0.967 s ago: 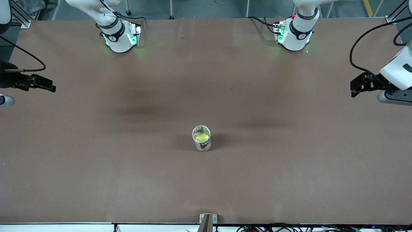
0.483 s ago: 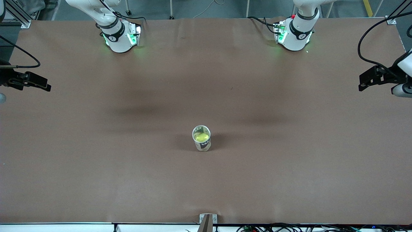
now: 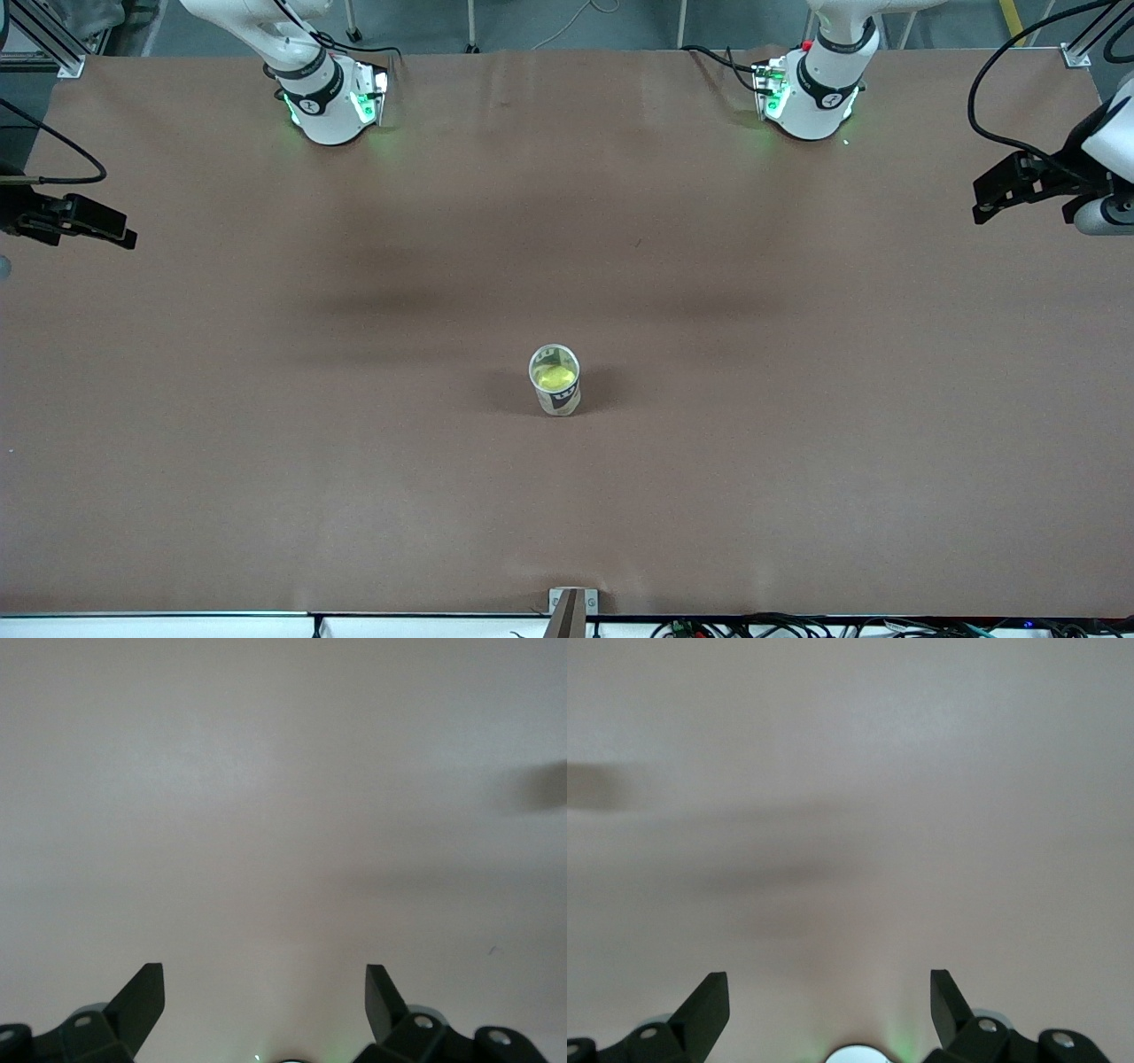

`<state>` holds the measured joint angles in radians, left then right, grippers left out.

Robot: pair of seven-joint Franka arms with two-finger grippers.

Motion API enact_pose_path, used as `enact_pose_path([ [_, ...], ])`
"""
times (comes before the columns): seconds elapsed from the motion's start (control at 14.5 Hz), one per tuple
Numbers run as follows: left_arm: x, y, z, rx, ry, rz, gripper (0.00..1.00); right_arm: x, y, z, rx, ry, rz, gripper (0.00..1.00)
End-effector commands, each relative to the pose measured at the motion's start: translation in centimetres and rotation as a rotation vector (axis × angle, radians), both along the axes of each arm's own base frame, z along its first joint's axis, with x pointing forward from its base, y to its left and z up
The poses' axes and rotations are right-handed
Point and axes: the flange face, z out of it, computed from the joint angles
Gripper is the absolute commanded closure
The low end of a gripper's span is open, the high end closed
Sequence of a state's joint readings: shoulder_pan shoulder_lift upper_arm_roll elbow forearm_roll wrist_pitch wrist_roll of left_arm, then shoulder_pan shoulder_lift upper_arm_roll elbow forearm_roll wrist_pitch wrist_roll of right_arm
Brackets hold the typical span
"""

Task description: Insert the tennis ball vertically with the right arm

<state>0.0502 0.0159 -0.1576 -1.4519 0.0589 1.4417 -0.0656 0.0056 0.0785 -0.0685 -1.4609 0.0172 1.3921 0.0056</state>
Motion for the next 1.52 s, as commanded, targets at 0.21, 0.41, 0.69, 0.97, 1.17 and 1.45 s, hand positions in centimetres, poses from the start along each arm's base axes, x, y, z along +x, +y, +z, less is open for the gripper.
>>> enact_pose_path([
  [0.21,-2.3,2.0,-0.1,-0.044,-0.005,0.061,0.00,-0.9,0.6,0.0,0.012,0.045,0.017,0.00],
  [0.41,-2.6,1.6,0.0,-0.040,-0.014,0.111,0.00,-1.2,0.5,0.6,0.011,0.033,0.020,0.00],
  [0.69,-2.6,1.6,0.0,-0.041,-0.014,0.123,0.00,-2.6,0.5,1.8,0.012,0.005,0.026,0.00],
  [0.97,-2.4,1.5,0.0,-0.041,-0.021,0.149,0.00,-3.6,0.5,2.6,0.011,-0.016,0.032,0.00],
  [1.17,-2.4,1.4,-0.1,-0.042,-0.018,0.148,0.00,-4.7,0.5,3.1,0.012,-0.030,0.039,0.00],
  [1.45,-2.5,1.3,0.1,-0.043,-0.021,0.146,0.00,-5.9,1.2,4.4,-0.001,-0.057,0.064,0.00],
])
